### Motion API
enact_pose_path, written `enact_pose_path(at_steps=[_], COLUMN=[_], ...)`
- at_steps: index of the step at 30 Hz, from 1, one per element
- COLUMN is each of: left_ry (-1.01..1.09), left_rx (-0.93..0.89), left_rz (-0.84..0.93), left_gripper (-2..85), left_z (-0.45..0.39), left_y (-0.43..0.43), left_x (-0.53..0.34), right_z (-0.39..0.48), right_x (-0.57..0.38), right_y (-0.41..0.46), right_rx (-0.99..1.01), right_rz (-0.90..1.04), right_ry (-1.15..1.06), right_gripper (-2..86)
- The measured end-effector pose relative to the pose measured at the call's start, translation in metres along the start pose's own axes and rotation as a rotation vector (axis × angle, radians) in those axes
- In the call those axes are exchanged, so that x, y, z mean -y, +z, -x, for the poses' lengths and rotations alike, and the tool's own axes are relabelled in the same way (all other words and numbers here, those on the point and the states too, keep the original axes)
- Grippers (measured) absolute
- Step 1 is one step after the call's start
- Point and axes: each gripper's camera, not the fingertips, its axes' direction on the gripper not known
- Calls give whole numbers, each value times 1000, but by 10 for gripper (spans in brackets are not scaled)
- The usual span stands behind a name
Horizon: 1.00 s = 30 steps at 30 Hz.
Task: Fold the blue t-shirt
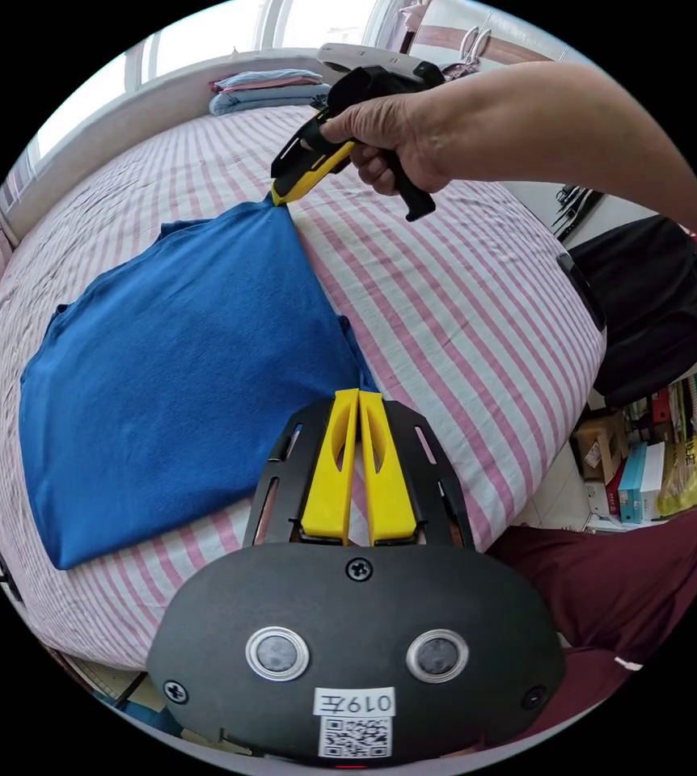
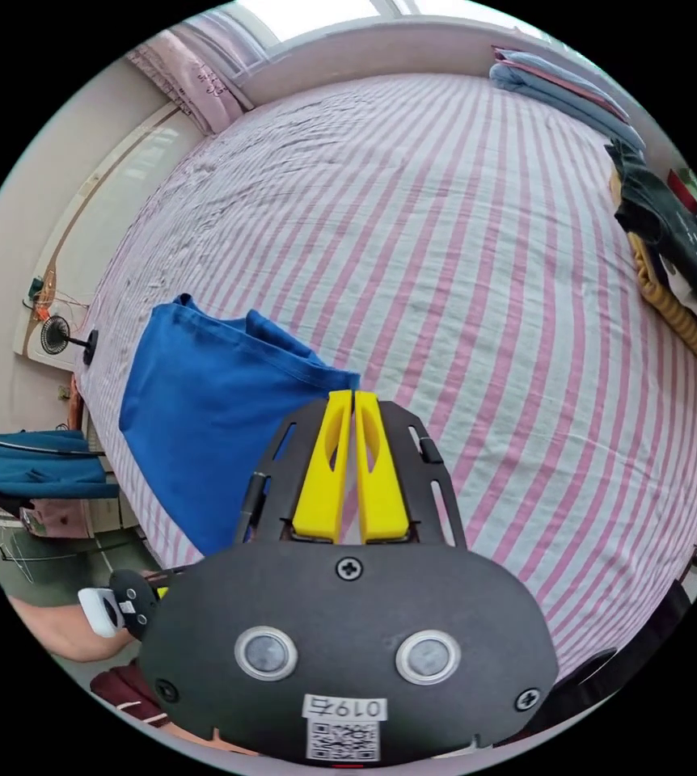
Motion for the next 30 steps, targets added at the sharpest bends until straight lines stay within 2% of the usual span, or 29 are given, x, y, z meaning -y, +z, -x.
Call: enact_pose_path(at_steps=[5,9,13,15,17,20,22,26,30], left_ry=[-28,-56,-72,-80,-84,-106,-112,-90,-170], left_rx=[9,-35,-34,-23,-4,23,40,69,77], left_rz=[28,44,45,38,38,30,31,26,-96], left_gripper=[8,8,9,8,8,9,9,8,7], left_z=[6,19,24,27,27,27,27,29,54], left_y=[14,25,33,37,41,47,51,53,28], left_x=[13,20,22,21,20,15,12,4,-31], right_z=[31,36,56,73,119,167,174,191,225], right_x=[17,30,41,41,43,50,57,75,84], right_y=[-8,-25,-65,-92,-115,-101,-87,-102,-115], right_rx=[-101,-52,-47,-68,-42,-97,-147,-137,-240], right_rz=[90,138,149,69,-15,89,198,221,232], right_ry=[-68,-42,-77,-101,-229,-363,-362,-372,-482], right_gripper=[1,17,71,56,15,-5,-8,-9,-9])
